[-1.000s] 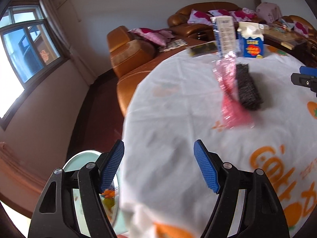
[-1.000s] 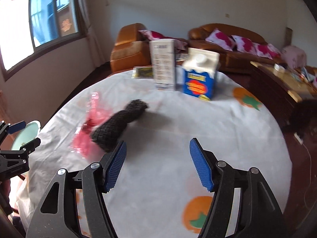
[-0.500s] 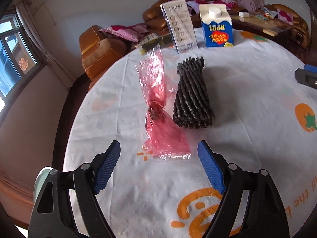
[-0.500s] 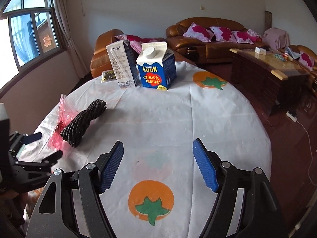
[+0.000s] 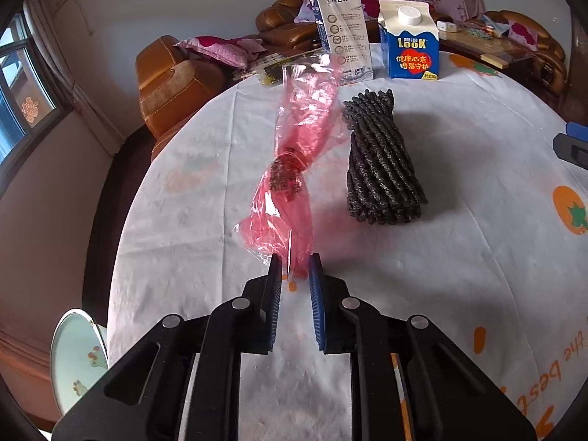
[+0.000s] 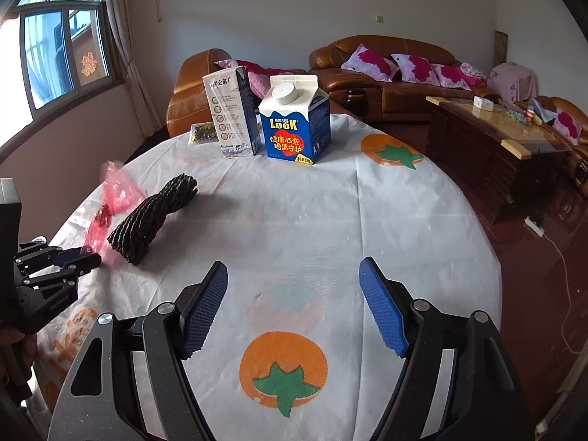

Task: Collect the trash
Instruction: 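Close the left tool on the pink plastic bag and lift it, then carry the pink bag over the bin with the left tool while the right tool grasps the black scrubber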

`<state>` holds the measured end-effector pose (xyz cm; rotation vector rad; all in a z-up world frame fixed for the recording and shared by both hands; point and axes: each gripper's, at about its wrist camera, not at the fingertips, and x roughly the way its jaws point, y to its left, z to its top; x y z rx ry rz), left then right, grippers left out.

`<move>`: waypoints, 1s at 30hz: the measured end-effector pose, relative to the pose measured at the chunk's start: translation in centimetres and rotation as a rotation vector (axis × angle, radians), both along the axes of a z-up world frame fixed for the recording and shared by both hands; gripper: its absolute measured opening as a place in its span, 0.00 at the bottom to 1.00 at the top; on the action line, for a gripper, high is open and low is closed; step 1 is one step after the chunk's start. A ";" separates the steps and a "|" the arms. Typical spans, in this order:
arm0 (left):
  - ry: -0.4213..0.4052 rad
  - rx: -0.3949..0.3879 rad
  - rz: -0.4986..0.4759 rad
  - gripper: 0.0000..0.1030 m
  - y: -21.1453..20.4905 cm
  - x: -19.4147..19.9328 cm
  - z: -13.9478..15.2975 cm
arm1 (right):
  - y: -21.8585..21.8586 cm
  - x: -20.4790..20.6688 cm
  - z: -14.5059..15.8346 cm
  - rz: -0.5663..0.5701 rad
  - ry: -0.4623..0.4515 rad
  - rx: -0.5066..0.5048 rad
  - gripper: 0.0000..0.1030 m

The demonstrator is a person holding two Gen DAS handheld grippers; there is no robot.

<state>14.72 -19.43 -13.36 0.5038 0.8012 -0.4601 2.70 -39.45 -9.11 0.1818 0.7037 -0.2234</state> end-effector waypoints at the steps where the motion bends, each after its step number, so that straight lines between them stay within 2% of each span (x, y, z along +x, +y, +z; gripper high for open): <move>1: -0.007 0.002 0.000 0.14 0.1 0.0 0.1 | 0.1 0.0 0.0 -0.001 0.001 -0.005 0.71; 7: -0.083 0.016 0.007 0.13 2.4 -0.9 1.6 | 0.1 0.2 -0.1 0.009 0.005 0.022 0.71; 12: -0.141 0.054 0.056 0.13 7.1 -1.5 3.4 | 2.3 2.3 0.2 0.101 0.046 0.003 0.71; 18: -0.124 0.044 0.159 0.13 13.4 -1.3 4.5 | 5.3 5.9 1.5 0.170 0.036 -0.020 0.71; 25: -0.098 0.035 0.224 0.13 18.0 -1.8 3.7 | 10.0 8.6 1.0 0.238 0.049 0.080 0.67; 28: -0.080 0.018 0.231 0.13 18.6 -1.6 3.2 | 12.7 9.8 -0.1 0.289 0.102 0.062 0.67; 30: -0.079 0.011 0.223 0.13 18.6 -1.6 3.1 | 13.7 10.5 -1.1 0.294 0.170 -0.001 0.67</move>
